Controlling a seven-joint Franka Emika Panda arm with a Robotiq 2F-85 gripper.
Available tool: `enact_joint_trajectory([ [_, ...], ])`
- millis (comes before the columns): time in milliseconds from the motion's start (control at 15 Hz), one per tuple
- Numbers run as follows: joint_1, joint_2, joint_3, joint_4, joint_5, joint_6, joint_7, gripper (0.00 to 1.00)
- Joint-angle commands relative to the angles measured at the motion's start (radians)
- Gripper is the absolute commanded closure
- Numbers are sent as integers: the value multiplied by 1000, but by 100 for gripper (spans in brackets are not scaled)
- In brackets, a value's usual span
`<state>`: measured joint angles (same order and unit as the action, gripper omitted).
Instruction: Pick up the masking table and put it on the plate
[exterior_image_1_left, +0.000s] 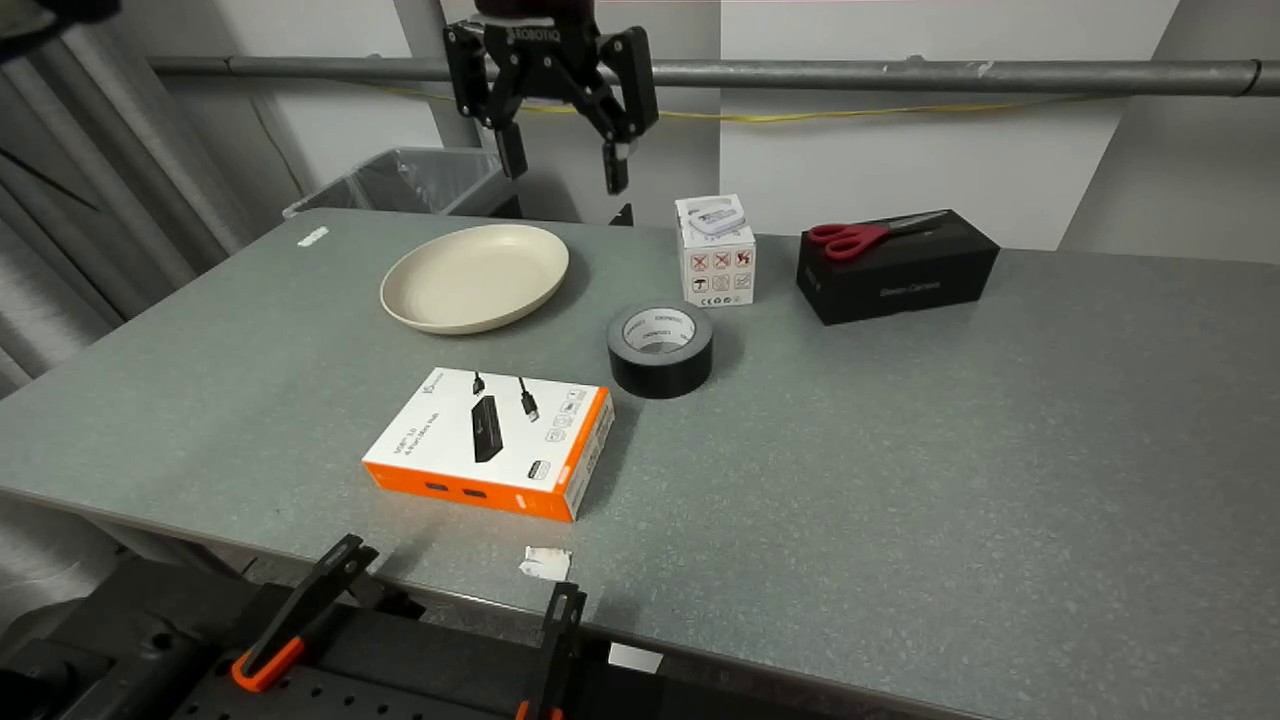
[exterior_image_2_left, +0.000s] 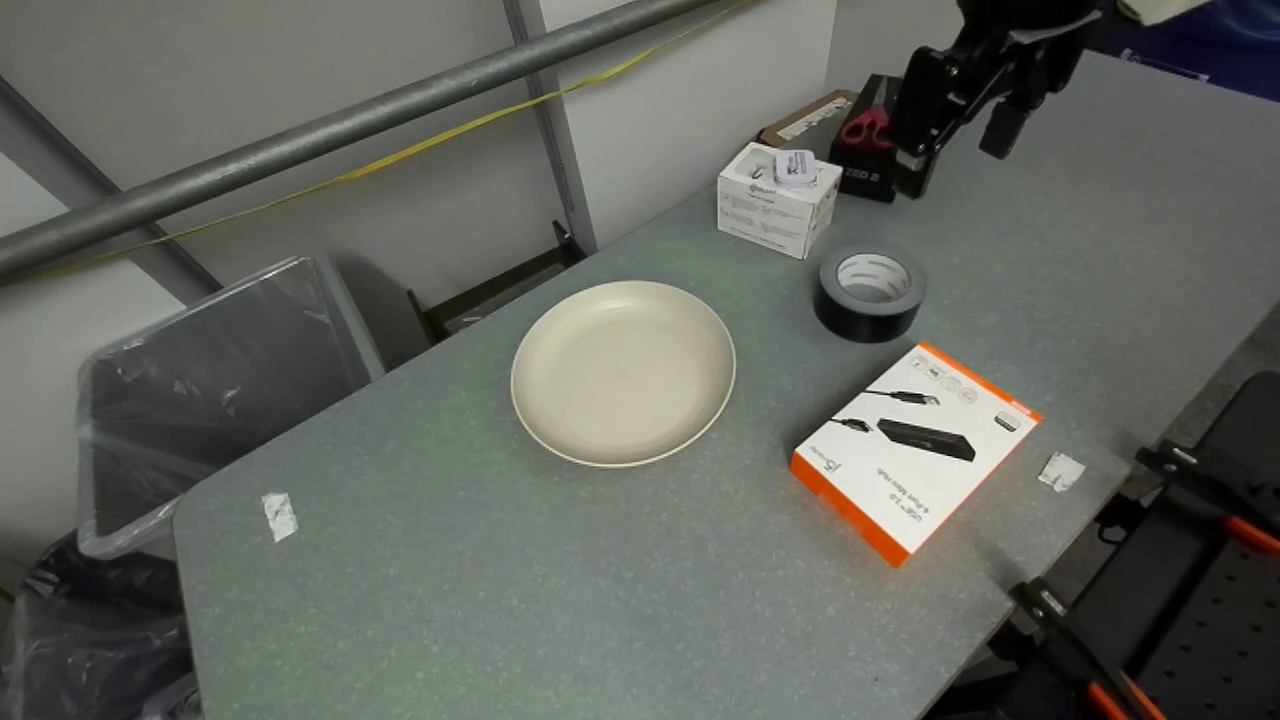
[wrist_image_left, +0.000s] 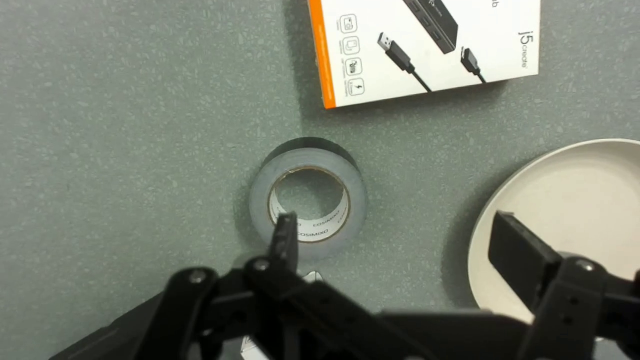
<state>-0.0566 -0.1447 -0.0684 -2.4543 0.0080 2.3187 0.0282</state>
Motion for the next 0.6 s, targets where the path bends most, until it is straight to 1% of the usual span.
enact_joint_trajectory([
  [0,3,135,15,59,21,58,78,0],
  [133,4,254,23,94,12,143,151,0],
  [333,18,416,19,163,1,221,240,0],
  [533,36,542,13,235,15,234,260,0],
])
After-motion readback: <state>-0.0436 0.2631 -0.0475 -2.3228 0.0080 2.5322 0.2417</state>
